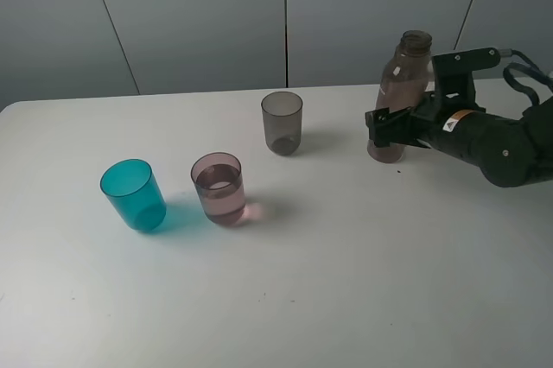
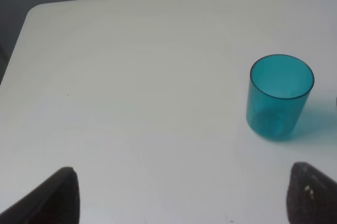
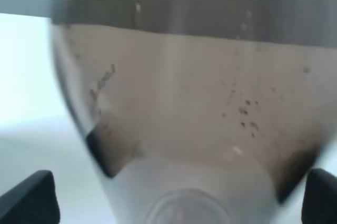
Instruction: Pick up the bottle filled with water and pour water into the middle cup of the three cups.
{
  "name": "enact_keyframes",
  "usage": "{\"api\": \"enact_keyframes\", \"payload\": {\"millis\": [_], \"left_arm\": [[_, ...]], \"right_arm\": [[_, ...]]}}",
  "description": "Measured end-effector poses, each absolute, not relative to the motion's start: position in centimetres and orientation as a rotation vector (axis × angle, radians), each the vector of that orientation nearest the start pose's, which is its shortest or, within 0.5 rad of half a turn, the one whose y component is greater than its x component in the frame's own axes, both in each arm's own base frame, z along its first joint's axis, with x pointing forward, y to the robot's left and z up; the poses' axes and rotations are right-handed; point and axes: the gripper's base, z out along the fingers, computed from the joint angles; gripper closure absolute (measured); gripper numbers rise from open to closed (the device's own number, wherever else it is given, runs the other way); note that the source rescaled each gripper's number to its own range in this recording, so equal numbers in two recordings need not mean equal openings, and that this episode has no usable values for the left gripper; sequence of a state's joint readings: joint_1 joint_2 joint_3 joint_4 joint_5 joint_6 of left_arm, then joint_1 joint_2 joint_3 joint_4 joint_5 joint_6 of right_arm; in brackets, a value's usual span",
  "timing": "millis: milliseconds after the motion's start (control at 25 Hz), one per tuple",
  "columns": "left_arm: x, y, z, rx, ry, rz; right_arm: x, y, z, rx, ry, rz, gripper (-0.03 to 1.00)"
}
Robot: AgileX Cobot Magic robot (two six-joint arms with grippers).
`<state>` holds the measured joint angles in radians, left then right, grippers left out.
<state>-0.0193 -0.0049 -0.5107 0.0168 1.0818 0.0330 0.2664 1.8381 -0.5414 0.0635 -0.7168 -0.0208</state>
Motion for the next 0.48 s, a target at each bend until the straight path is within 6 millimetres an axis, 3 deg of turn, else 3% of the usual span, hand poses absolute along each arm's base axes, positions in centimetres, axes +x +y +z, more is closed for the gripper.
{"api": "enact_keyframes", "payload": {"millis": [160, 480], "left_arm": [[-0.8, 0.2, 27.9, 0.052, 2.049, 0.029], [-0.8, 0.2, 27.9, 0.052, 2.049, 0.029]], "right_arm": [[26.7, 6.9, 14.9, -0.229, 2.011, 0.134, -0.03], [21.1, 5.7, 25.8, -0.250, 1.960, 0.174, -0.03]]}}
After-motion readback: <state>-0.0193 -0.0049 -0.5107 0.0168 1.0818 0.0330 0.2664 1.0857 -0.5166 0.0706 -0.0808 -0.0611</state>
